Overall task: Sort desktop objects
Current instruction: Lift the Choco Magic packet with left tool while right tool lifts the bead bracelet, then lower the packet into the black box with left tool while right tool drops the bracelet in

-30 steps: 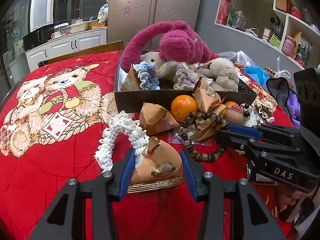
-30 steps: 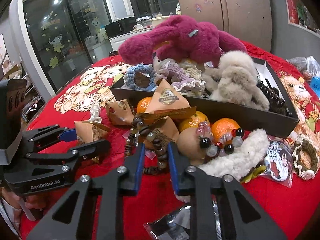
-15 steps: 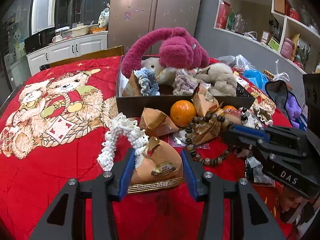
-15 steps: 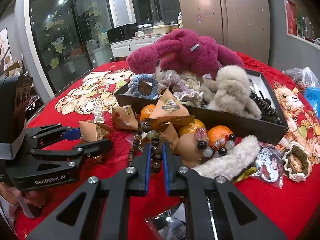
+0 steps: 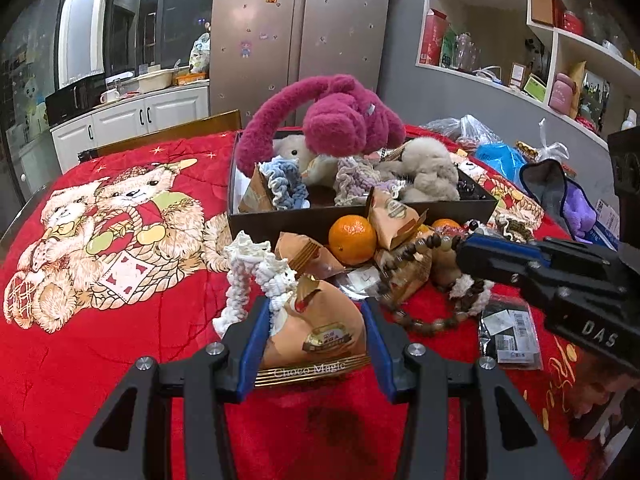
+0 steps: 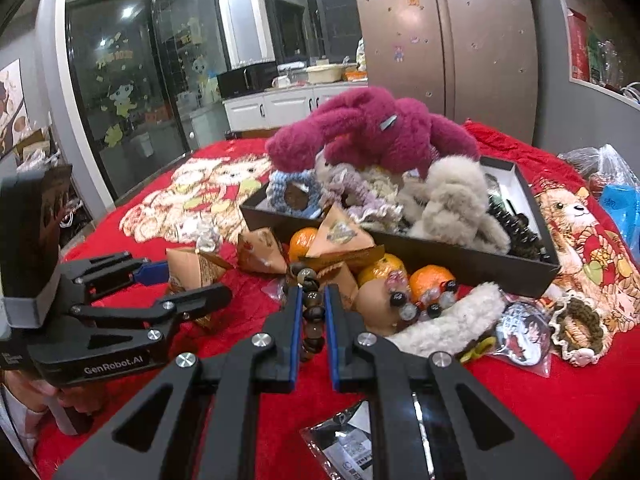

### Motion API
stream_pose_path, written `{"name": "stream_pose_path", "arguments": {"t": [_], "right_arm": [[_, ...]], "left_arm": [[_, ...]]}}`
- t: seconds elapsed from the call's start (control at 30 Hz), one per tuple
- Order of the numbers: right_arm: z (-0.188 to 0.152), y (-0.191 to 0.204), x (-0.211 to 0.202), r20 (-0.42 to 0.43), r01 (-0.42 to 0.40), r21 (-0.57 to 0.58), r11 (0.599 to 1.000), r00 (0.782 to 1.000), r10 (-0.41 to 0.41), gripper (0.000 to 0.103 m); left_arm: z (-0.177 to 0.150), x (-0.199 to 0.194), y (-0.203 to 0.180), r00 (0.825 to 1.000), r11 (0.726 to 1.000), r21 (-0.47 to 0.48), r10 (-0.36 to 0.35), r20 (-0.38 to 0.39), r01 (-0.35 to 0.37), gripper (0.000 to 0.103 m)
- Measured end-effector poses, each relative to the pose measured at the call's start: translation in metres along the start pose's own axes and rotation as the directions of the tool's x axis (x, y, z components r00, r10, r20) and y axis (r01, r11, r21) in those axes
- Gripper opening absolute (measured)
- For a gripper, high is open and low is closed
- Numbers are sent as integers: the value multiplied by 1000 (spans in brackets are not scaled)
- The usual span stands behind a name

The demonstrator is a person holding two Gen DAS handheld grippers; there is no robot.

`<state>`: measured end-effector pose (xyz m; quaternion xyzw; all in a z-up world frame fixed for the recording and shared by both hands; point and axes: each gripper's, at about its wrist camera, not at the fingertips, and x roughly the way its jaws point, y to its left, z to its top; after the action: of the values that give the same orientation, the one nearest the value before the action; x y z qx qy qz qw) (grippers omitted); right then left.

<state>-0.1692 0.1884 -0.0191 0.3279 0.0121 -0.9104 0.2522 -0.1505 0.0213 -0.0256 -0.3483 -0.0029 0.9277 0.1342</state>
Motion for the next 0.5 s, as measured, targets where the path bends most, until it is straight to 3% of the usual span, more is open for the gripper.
{"name": "stream_pose_path", "arguments": {"t": [0.5], "right_arm": [[17, -5, -40, 122, -33, 53, 998, 992, 27, 11]], "left_arm": [[17, -26, 3, 996, 998, -37, -47, 76, 50, 47]]}}
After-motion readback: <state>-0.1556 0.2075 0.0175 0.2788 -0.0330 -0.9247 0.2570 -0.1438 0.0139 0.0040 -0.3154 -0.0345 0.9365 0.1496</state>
